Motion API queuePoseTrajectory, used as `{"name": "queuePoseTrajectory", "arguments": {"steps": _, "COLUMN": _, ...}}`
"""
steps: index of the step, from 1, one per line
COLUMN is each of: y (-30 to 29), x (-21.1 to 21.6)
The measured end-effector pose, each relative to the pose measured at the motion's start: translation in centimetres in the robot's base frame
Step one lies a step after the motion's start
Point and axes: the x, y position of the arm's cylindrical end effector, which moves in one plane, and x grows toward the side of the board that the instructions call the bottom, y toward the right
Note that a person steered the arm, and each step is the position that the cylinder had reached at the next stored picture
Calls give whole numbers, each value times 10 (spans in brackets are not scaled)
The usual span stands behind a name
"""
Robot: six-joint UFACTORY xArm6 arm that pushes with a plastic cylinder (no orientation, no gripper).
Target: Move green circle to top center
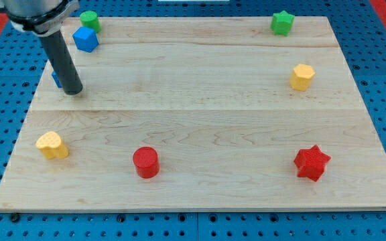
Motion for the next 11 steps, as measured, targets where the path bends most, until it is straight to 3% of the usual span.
{"name": "queuePoseTrajectory", "arguments": {"steps": 1, "y": -18, "x": 0}}
{"name": "queuePoseTrajectory", "arguments": {"steps": 2, "y": -33, "x": -54}}
{"name": "queuePoseTrajectory", "arguments": {"steps": 5, "y": -90, "x": -113}}
{"name": "queuePoseTrajectory", "arguments": {"steps": 6, "y": -77, "x": -180}}
{"name": "queuePoseTrajectory", "arguments": {"steps": 7, "y": -60, "x": -205}}
{"name": "queuePoseTrajectory", "arguments": {"steps": 8, "y": 62, "x": -194}}
{"name": "queuePoseTrajectory", "arguments": {"steps": 9, "y": 127, "x": -188}}
{"name": "queuePoseTrajectory", "arguments": {"steps": 10, "y": 68, "x": -208}}
{"name": "queuePoseTrajectory", "arguments": {"steps": 11, "y": 86, "x": -220}}
